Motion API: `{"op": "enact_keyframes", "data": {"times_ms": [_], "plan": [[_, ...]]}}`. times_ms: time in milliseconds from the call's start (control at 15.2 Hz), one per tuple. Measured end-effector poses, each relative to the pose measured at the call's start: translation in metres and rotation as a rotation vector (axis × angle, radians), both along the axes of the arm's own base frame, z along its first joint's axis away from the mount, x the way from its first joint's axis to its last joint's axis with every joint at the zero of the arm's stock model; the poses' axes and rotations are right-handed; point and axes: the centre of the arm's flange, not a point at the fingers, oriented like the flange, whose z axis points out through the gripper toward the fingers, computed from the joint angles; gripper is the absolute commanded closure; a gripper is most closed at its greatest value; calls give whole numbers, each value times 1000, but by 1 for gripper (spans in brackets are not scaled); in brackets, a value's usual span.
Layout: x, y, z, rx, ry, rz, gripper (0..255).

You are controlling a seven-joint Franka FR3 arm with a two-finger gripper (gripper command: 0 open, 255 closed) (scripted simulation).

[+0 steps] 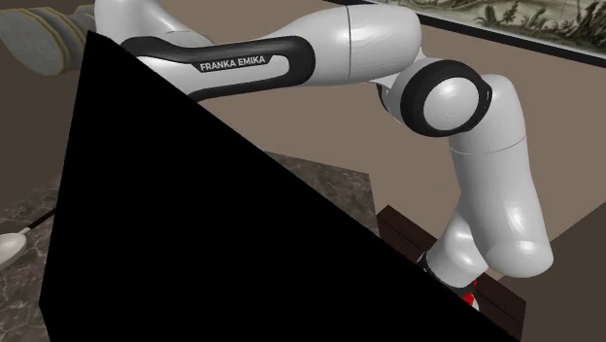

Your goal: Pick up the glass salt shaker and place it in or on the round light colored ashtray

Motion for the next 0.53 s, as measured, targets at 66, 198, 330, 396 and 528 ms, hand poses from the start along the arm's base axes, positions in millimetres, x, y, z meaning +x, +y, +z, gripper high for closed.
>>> {"op": "enact_keyframes", "data": {"times_ms": [66, 198, 330, 396, 528], "plan": [[0, 0, 0, 0, 0, 0, 0], [0, 0, 0, 0, 0, 0, 0], [-1, 1, 16, -1, 1, 0, 0], [-2, 0, 26, -1, 1, 1, 0], [0, -1, 43, -1, 0, 1, 0]]}}
